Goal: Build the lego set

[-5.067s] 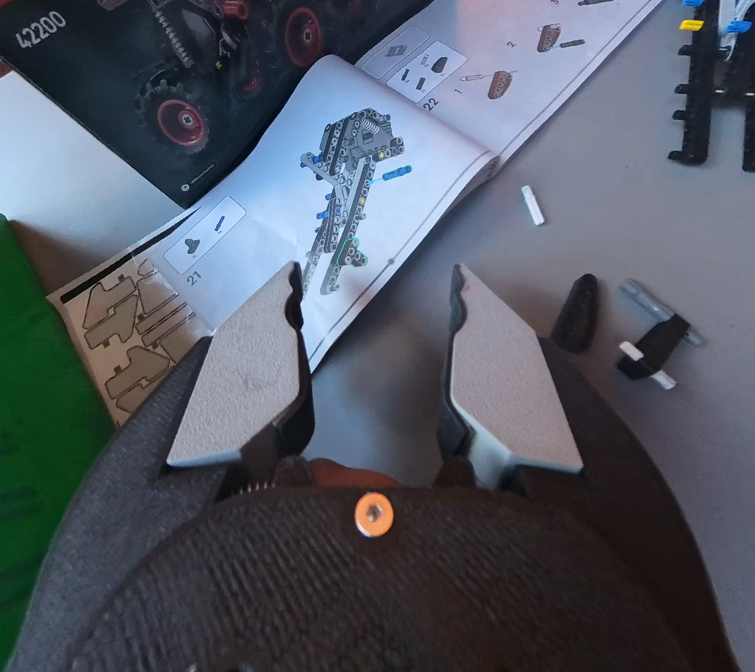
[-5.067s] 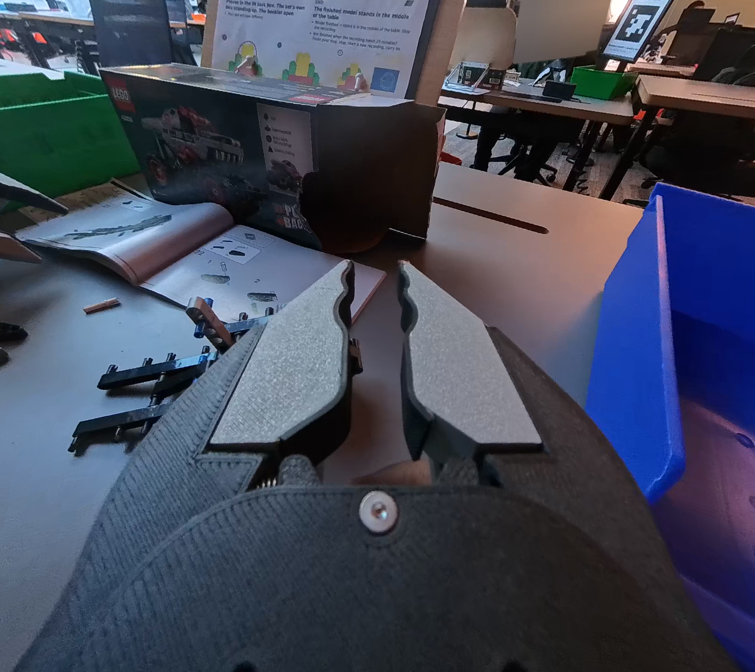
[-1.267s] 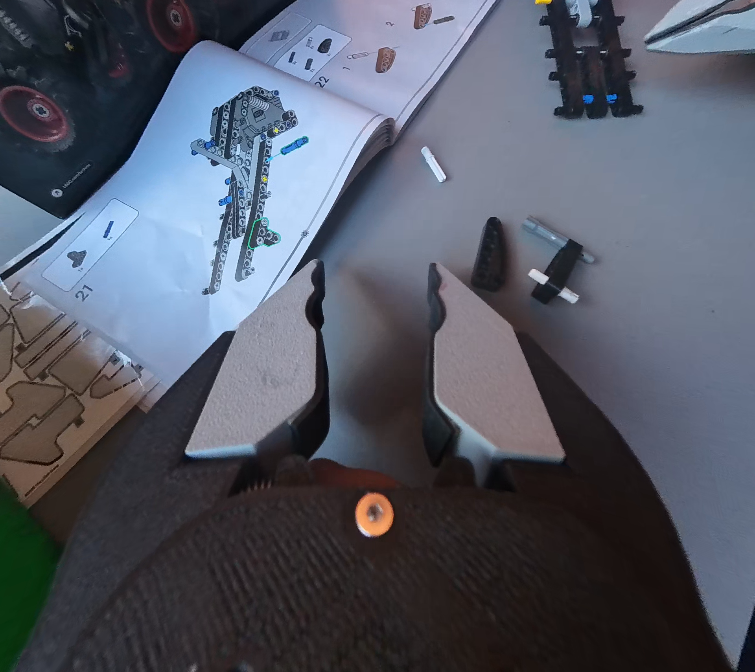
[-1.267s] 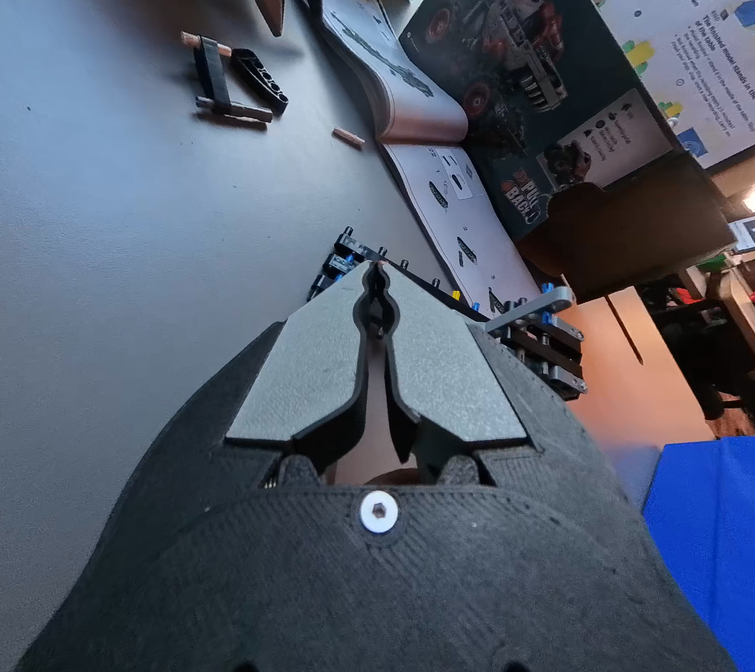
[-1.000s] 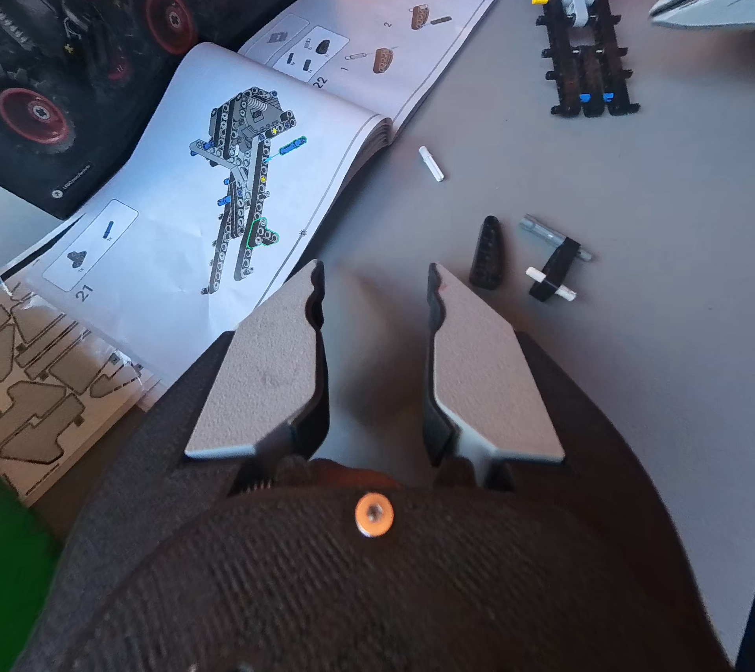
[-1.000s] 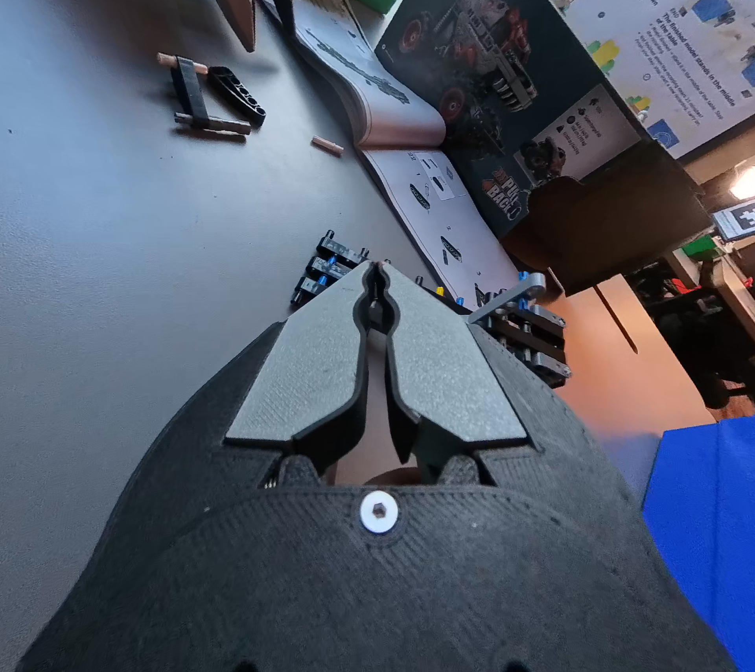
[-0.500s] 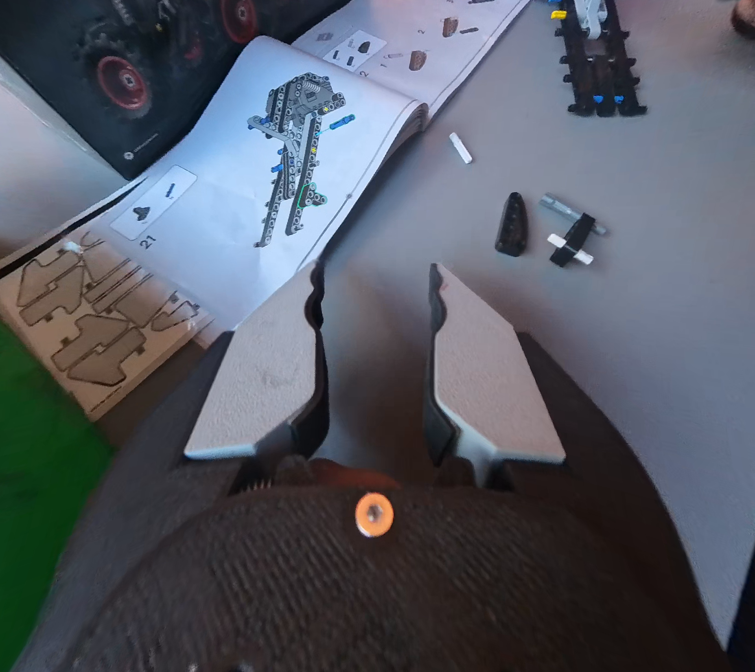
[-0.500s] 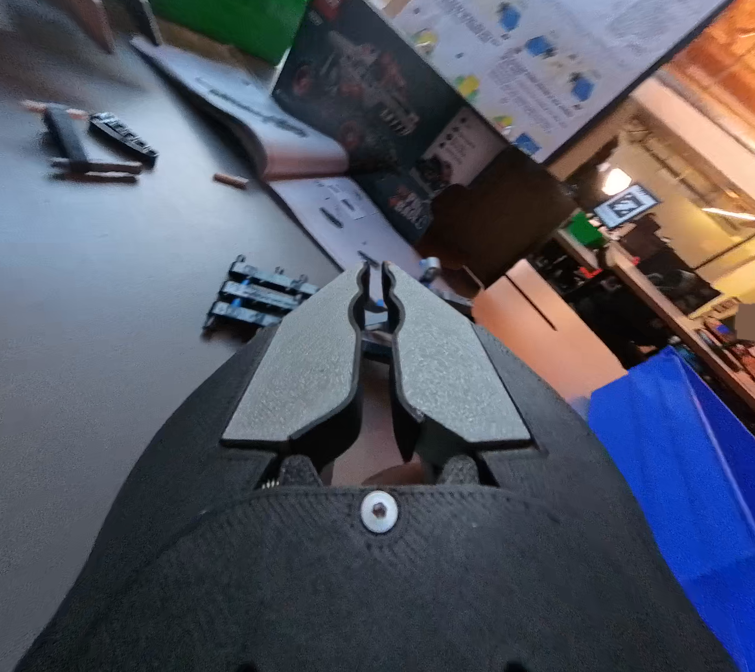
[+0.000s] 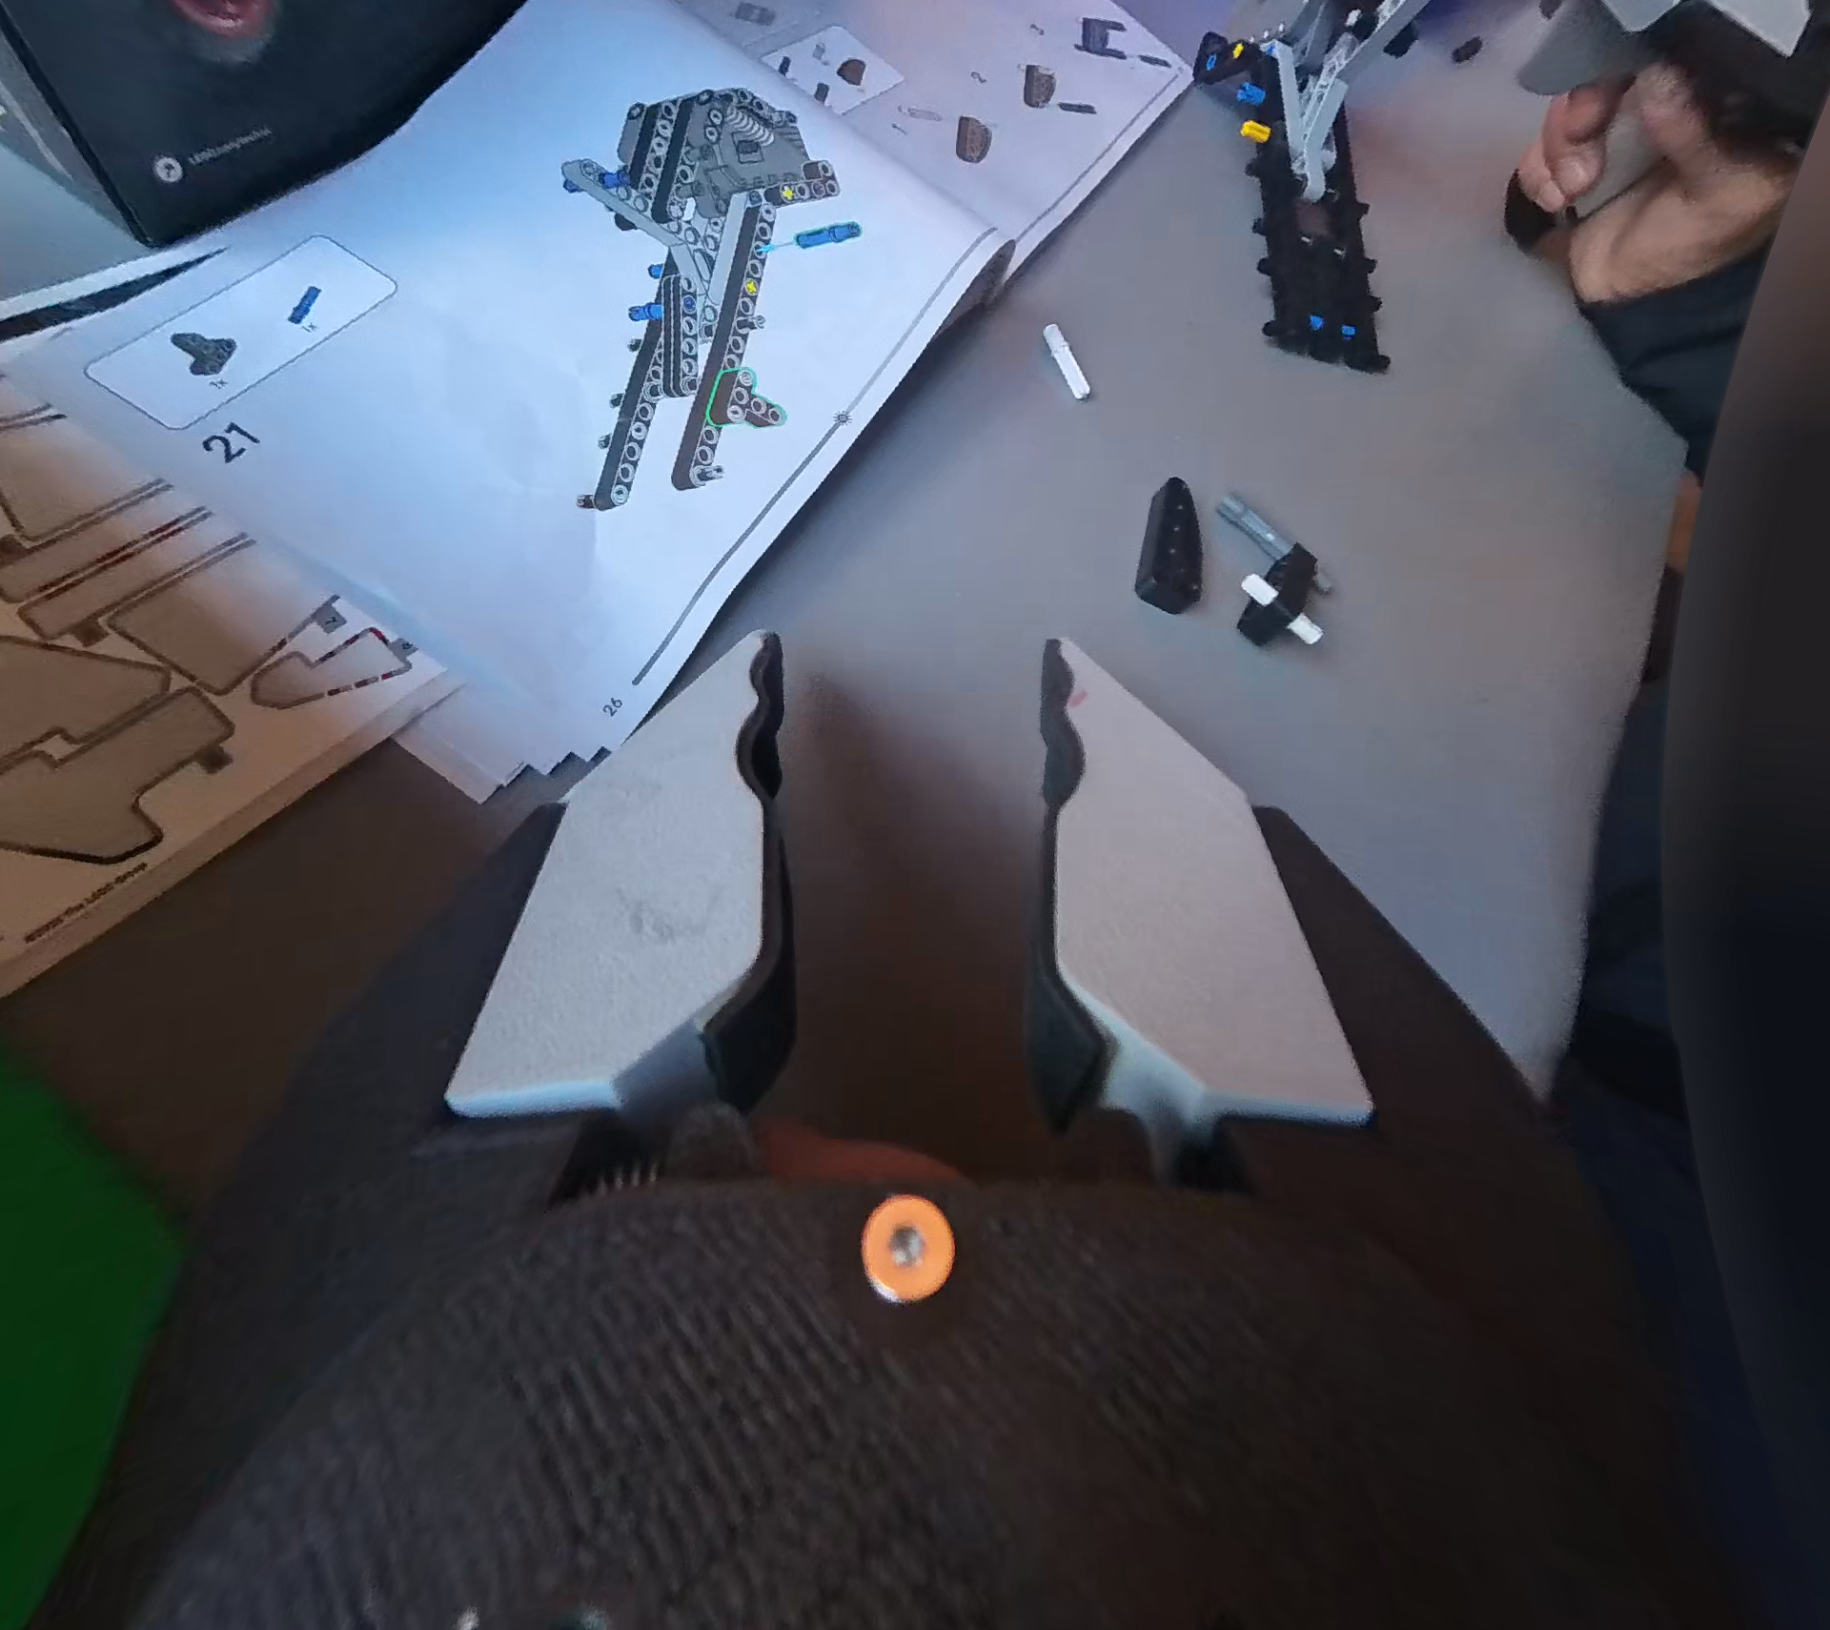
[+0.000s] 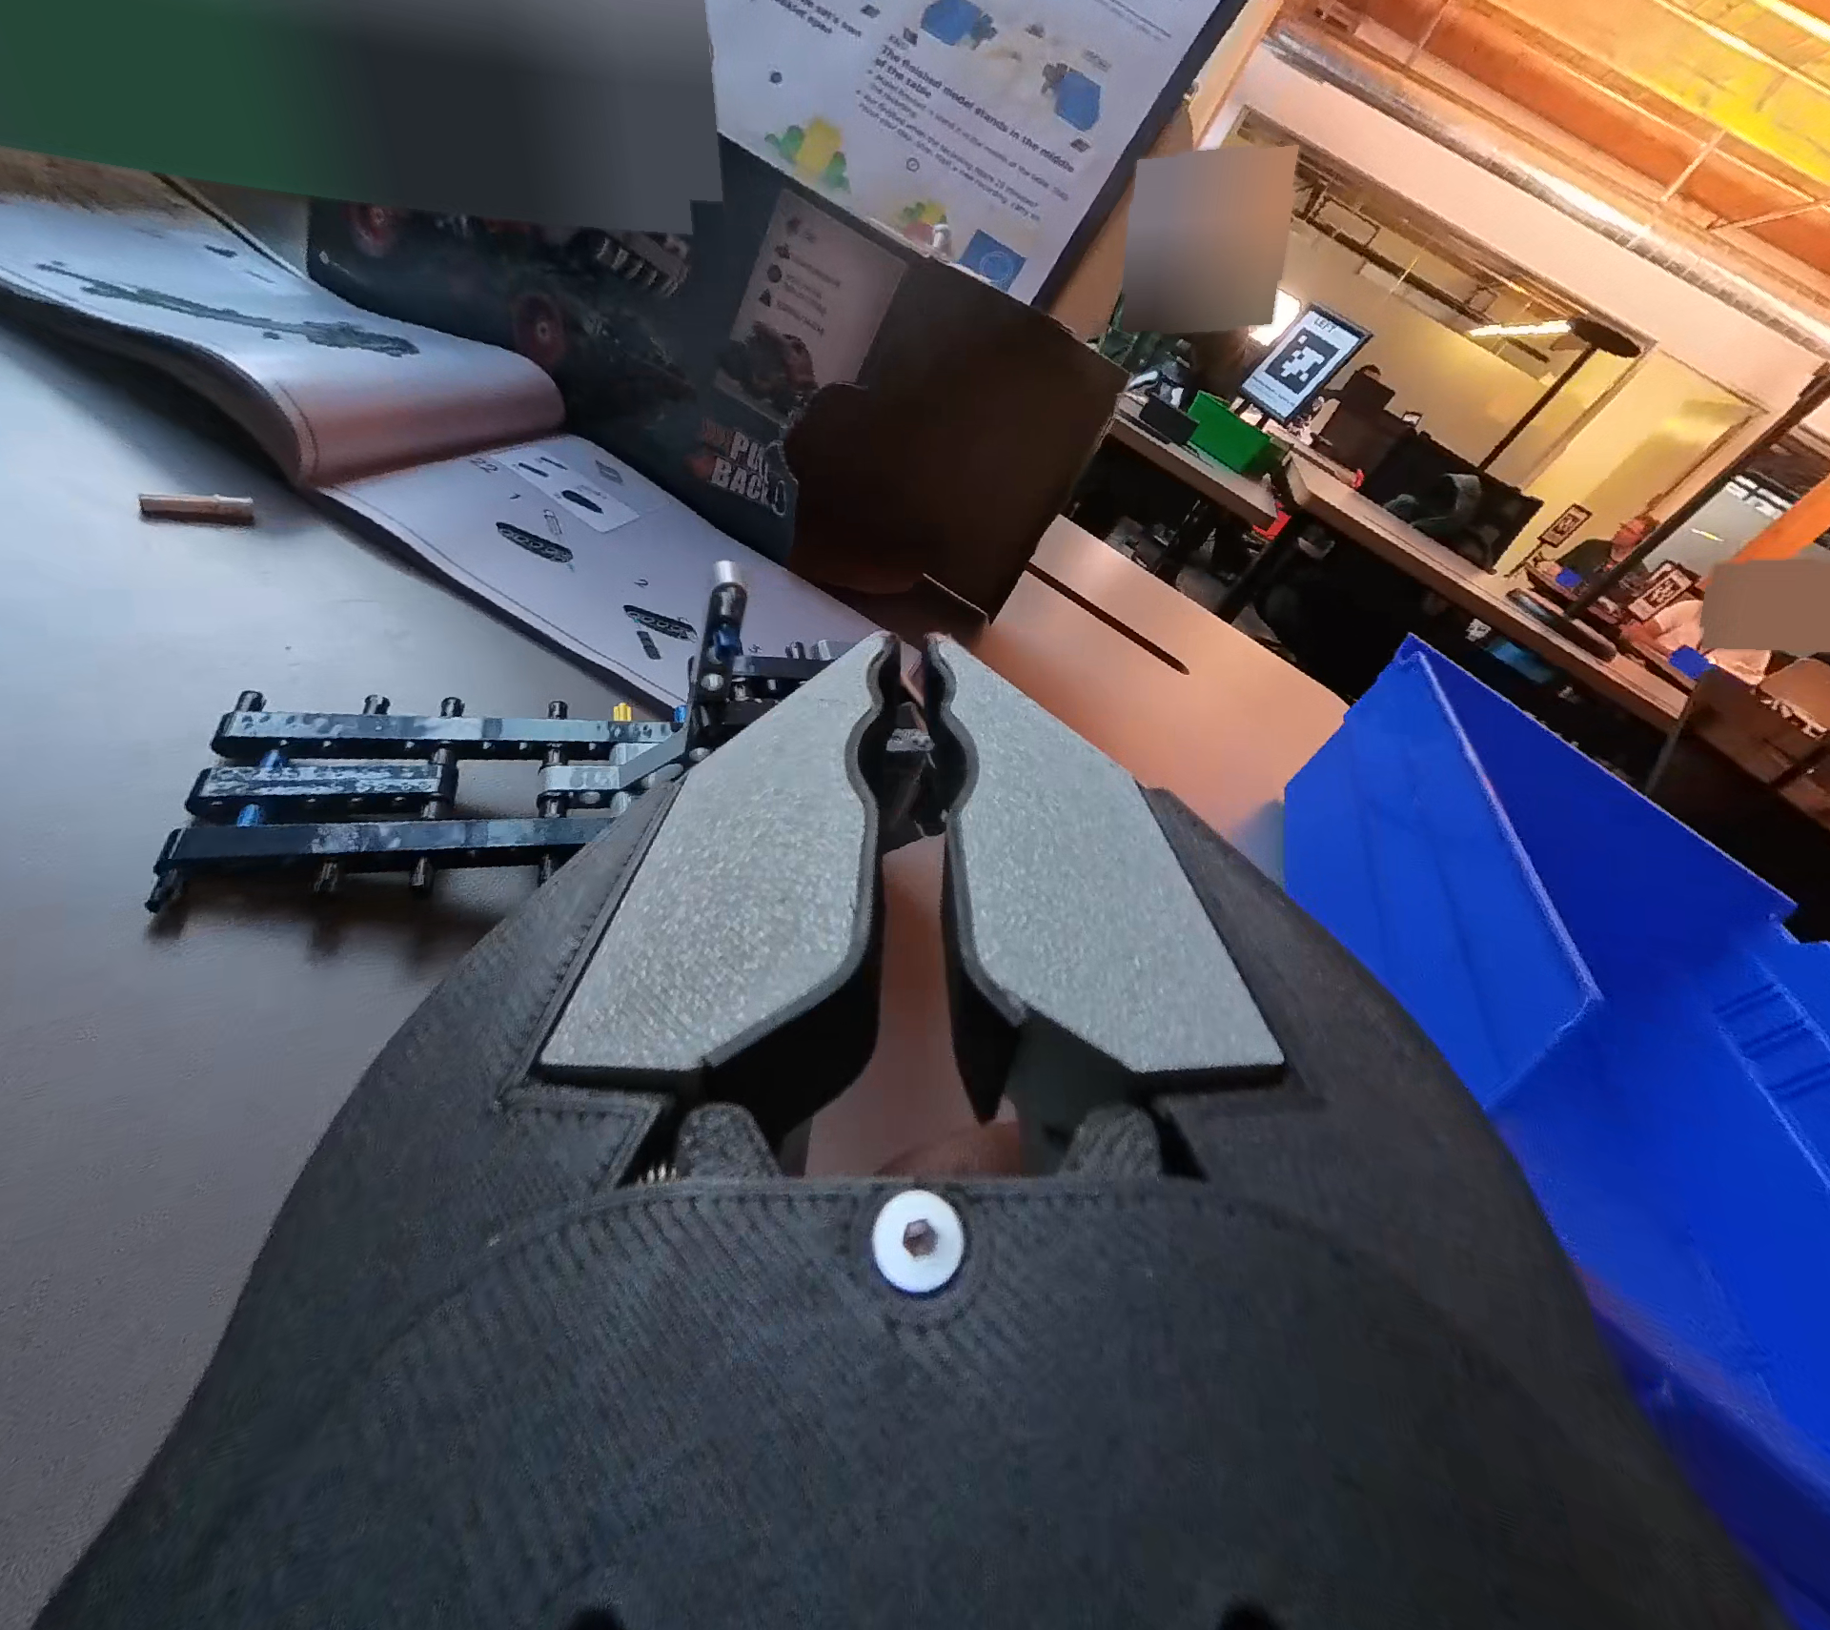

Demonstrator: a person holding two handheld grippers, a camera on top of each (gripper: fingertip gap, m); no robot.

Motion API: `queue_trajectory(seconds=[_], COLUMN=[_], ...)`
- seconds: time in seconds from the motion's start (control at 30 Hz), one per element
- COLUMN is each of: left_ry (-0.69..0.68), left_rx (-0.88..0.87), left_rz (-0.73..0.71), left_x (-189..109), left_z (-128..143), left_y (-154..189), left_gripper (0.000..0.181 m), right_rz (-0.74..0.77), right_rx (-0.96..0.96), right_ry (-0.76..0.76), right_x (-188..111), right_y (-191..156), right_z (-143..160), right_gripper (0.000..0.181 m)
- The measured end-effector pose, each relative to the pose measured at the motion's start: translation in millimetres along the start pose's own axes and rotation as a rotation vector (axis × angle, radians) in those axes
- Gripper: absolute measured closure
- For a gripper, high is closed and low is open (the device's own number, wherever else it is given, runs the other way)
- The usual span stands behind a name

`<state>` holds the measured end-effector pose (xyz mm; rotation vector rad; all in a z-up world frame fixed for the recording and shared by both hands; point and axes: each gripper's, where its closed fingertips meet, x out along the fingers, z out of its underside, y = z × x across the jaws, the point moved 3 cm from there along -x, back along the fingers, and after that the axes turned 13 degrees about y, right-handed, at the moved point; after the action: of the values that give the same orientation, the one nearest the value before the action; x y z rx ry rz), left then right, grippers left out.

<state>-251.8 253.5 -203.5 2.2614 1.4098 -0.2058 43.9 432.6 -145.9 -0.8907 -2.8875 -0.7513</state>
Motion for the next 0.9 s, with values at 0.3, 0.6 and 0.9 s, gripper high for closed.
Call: queue_trajectory(seconds=[0.3,0.6,0.9], left_ry=[-0.008,-0.011,-0.012], left_rx=[-0.002,0.000,0.000], left_rz=[0.002,0.004,0.006], left_x=[0.4,0.5,0.6], left_z=[0.8,1.1,1.2], left_y=[0.0,0.4,0.5], left_gripper=[0.131,0.131,0.131], right_rz=[0.021,0.040,0.037], right_rx=[0.049,0.088,0.083], right_ry=[0.018,0.031,0.028], right_x=[-1.7,-3.4,-3.1], right_y=[7.4,13.3,12.6], right_z=[-0.7,-1.1,-0.9], right_gripper=[0.181,0.180,0.181])
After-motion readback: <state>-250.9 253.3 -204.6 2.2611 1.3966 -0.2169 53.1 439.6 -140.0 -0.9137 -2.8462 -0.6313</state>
